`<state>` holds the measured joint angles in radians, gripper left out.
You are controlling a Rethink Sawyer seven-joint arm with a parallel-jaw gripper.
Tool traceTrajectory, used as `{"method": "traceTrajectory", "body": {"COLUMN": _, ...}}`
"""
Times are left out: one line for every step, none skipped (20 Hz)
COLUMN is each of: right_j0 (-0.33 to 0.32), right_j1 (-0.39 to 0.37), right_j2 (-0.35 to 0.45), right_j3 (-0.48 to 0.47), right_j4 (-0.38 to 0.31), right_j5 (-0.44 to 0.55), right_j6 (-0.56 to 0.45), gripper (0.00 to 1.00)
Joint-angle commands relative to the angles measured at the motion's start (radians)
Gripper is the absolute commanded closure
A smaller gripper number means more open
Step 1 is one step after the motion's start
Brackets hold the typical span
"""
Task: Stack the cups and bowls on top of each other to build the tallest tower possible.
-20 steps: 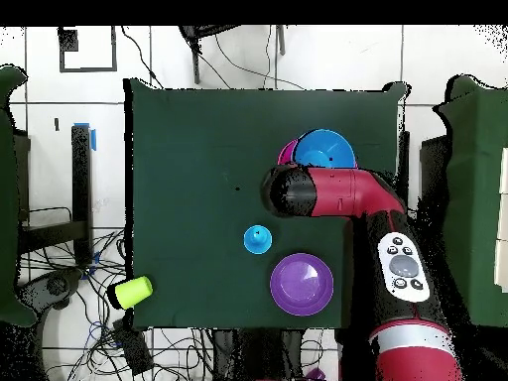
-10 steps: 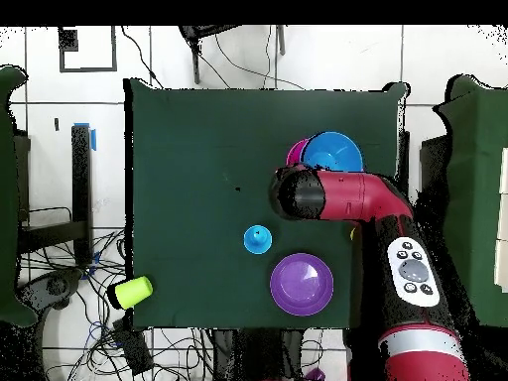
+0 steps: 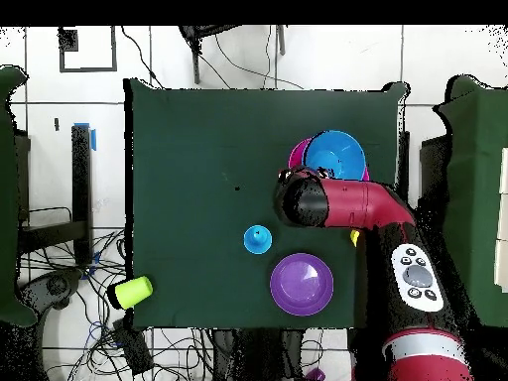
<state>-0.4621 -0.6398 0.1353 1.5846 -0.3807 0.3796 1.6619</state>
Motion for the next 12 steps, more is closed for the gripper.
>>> {"method": "traceTrajectory", "body": {"right_j0": 0.017, "right_j1": 0.09, "right_j2": 0.011, "right_j3": 0.155, "right_j4": -0.072, "right_j5": 0.004, "right_j6": 0.04, "gripper": 1.0}}
{"method": "traceTrajectory", "body": {"right_j0": 0.019, "right_j1": 0.093, "right_j2": 0.007, "right_j3": 0.166, "right_j4": -0.07, "right_j5": -0.007, "right_j6": 0.049, "gripper": 1.0}}
{"method": "traceTrajectory", "body": {"right_j0": 0.023, "right_j1": 0.095, "right_j2": 0.002, "right_j3": 0.175, "right_j4": -0.069, "right_j5": -0.022, "right_j6": 0.061, "gripper": 1.0}}
{"method": "traceTrajectory", "body": {"right_j0": 0.027, "right_j1": 0.096, "right_j2": -0.004, "right_j3": 0.185, "right_j4": -0.068, "right_j5": -0.036, "right_j6": 0.072, "gripper": 1.0}}
{"method": "traceTrajectory", "body": {"right_j0": 0.033, "right_j1": 0.097, "right_j2": -0.01, "right_j3": 0.191, "right_j4": -0.066, "right_j5": -0.045, "right_j6": 0.082, "gripper": 1.0}}
{"method": "traceTrajectory", "body": {"right_j0": 0.037, "right_j1": 0.097, "right_j2": -0.014, "right_j3": 0.197, "right_j4": -0.064, "right_j5": -0.054, "right_j6": 0.089, "gripper": 1.0}}
{"method": "traceTrajectory", "body": {"right_j0": 0.039, "right_j1": 0.097, "right_j2": -0.016, "right_j3": 0.201, "right_j4": -0.06, "right_j5": -0.056, "right_j6": 0.092, "gripper": 1.0}}
{"method": "traceTrajectory", "body": {"right_j0": 0.042, "right_j1": 0.097, "right_j2": -0.018, "right_j3": 0.205, "right_j4": -0.057, "right_j5": -0.058, "right_j6": 0.094, "gripper": 1.0}}
{"method": "traceTrajectory", "body": {"right_j0": 0.042, "right_j1": 0.095, "right_j2": -0.018, "right_j3": 0.21, "right_j4": -0.053, "right_j5": -0.057, "right_j6": 0.093, "gripper": 1.0}}
{"method": "traceTrajectory", "body": {"right_j0": 0.042, "right_j1": 0.092, "right_j2": -0.019, "right_j3": 0.217, "right_j4": -0.049, "right_j5": -0.057, "right_j6": 0.092, "gripper": 1.0}}
{"method": "traceTrajectory", "body": {"right_j0": 0.043, "right_j1": 0.088, "right_j2": -0.02, "right_j3": 0.221, "right_j4": -0.045, "right_j5": -0.051, "right_j6": 0.09, "gripper": 1.0}}
{"method": "traceTrajectory", "body": {"right_j0": 0.041, "right_j1": 0.085, "right_j2": -0.021, "right_j3": 0.224, "right_j4": -0.042, "right_j5": -0.042, "right_j6": 0.085, "gripper": 1.0}}
